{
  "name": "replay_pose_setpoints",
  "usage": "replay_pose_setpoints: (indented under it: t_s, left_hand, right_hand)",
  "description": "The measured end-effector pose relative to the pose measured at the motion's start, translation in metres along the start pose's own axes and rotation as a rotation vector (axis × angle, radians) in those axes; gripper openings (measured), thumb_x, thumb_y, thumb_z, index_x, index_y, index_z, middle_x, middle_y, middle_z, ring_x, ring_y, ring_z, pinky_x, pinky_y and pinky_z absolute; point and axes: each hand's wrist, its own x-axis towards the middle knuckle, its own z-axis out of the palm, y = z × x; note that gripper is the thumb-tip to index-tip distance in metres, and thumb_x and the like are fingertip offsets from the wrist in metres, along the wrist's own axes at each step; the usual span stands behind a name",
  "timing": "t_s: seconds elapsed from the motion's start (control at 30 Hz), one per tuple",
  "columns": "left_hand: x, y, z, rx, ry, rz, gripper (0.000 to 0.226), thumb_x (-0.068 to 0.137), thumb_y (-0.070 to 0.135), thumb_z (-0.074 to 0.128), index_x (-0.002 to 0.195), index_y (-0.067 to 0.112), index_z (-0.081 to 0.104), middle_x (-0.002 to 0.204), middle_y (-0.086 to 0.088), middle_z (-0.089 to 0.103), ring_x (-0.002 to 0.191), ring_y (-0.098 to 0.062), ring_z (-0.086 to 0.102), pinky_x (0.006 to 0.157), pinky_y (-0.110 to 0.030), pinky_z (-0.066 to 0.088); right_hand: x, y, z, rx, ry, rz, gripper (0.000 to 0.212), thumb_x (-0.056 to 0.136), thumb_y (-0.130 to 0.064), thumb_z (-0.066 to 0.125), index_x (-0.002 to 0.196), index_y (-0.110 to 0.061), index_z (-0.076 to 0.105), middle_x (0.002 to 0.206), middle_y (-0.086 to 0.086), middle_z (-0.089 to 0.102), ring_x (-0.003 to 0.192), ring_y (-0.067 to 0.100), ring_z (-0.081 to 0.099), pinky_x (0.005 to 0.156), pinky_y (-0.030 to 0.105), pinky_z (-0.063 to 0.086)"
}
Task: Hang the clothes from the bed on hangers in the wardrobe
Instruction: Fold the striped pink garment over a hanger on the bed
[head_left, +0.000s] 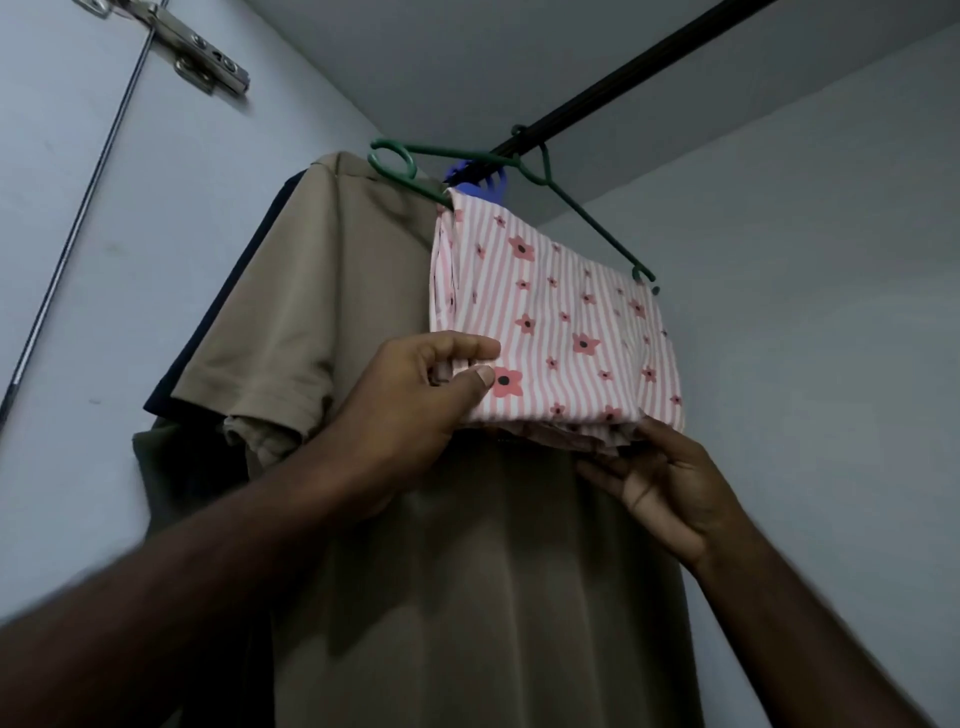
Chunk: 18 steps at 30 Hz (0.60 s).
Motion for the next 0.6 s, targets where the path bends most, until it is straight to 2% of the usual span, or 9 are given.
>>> replay_pose_setpoints:
  t_s: [0.1, 0.2, 0.27, 0.3, 0.4, 0.43, 0.5, 0.53, 0.6]
  left_hand:
    - [-0.001, 0.0, -0.001, -0.006, 0.015, -0.03, 0.017, 0.088, 0.015, 0.069, 0.105, 0.018, 0.072, 0.094, 0.001, 0.075, 0.088, -0.011, 0.071, 0.078, -0.023, 0.055]
    - [-0.002, -0.004, 0.0, 0.017, 0.029, -0.064, 0.013, 0.087, 0.012, 0.07, 0.1, 0.017, 0.072, 0.09, -0.009, 0.075, 0.088, -0.028, 0.071, 0.082, -0.04, 0.058]
    - [-0.002, -0.007, 0.003, 0.064, 0.04, -0.062, 0.013, 0.088, 0.015, 0.069, 0.101, 0.018, 0.071, 0.091, -0.014, 0.073, 0.087, -0.034, 0.069, 0.081, -0.045, 0.058]
    - [-0.001, -0.008, 0.004, 0.087, 0.042, -0.052, 0.013, 0.089, 0.016, 0.069, 0.102, 0.019, 0.071, 0.09, -0.012, 0.073, 0.082, -0.03, 0.069, 0.076, -0.041, 0.058]
    - [0.003, -0.003, 0.003, 0.184, 0.036, 0.0, 0.015, 0.09, 0.021, 0.067, 0.104, 0.021, 0.071, 0.086, 0.008, 0.069, 0.072, -0.002, 0.061, 0.066, -0.018, 0.045]
    - [0.004, 0.002, 0.002, 0.246, 0.032, 0.013, 0.016, 0.089, 0.024, 0.067, 0.104, 0.022, 0.071, 0.087, 0.01, 0.068, 0.073, 0.001, 0.059, 0.065, -0.014, 0.042]
    - [0.003, 0.014, -0.003, 0.434, 0.019, 0.042, 0.022, 0.086, 0.03, 0.069, 0.107, 0.026, 0.07, 0.101, 0.007, 0.065, 0.085, -0.004, 0.06, 0.068, -0.012, 0.041]
    - [0.0, 0.02, -0.004, 0.547, 0.0, 0.071, 0.028, 0.084, 0.034, 0.069, 0.111, 0.027, 0.069, 0.111, 0.003, 0.061, 0.095, -0.008, 0.058, 0.074, -0.013, 0.039]
    - [-0.009, 0.031, -0.004, 0.73, -0.018, 0.169, 0.04, 0.084, 0.045, 0.065, 0.121, 0.031, 0.063, 0.136, -0.002, 0.047, 0.12, -0.013, 0.049, 0.09, -0.017, 0.034]
  right_hand:
    - [0.001, 0.005, -0.002, 0.026, 0.063, -0.089, 0.037, 0.087, -0.002, 0.052, 0.123, -0.009, 0.053, 0.089, 0.005, 0.073, 0.071, 0.014, 0.071, 0.056, 0.027, 0.057]
    - [0.0, 0.018, -0.007, 0.009, 0.126, -0.116, 0.051, 0.086, 0.003, 0.054, 0.136, -0.003, 0.047, 0.1, 0.008, 0.069, 0.072, 0.014, 0.071, 0.056, 0.025, 0.057]
    - [0.0, 0.027, -0.01, 0.013, 0.151, -0.115, 0.062, 0.081, 0.001, 0.057, 0.142, -0.001, 0.043, 0.107, 0.009, 0.066, 0.074, 0.014, 0.072, 0.056, 0.026, 0.057]
    - [0.0, 0.029, -0.009, 0.023, 0.158, -0.116, 0.063, 0.081, 0.001, 0.057, 0.143, -0.002, 0.042, 0.109, 0.01, 0.066, 0.074, 0.014, 0.072, 0.056, 0.026, 0.057]
    - [0.004, 0.025, -0.008, 0.021, 0.187, -0.111, 0.06, 0.082, -0.001, 0.059, 0.14, -0.006, 0.046, 0.115, 0.012, 0.067, 0.078, 0.016, 0.073, 0.06, 0.029, 0.059]
    - [0.005, 0.023, -0.008, -0.035, 0.209, -0.11, 0.053, 0.085, -0.003, 0.059, 0.137, -0.008, 0.05, 0.117, 0.013, 0.068, 0.081, 0.019, 0.073, 0.064, 0.031, 0.06]
    - [0.005, 0.021, -0.013, -0.337, 0.325, -0.149, 0.036, 0.091, -0.012, 0.062, 0.126, -0.009, 0.058, 0.114, 0.012, 0.071, 0.09, 0.024, 0.072, 0.074, 0.035, 0.059]
    - [0.004, 0.021, -0.019, -0.536, 0.435, -0.213, 0.033, 0.091, -0.017, 0.065, 0.123, -0.011, 0.058, 0.117, 0.01, 0.069, 0.097, 0.025, 0.069, 0.081, 0.039, 0.057]
    - [-0.001, 0.017, -0.025, -0.823, 0.614, -0.392, 0.046, 0.089, -0.026, 0.071, 0.129, -0.019, 0.048, 0.131, 0.004, 0.058, 0.113, 0.02, 0.059, 0.096, 0.044, 0.051]
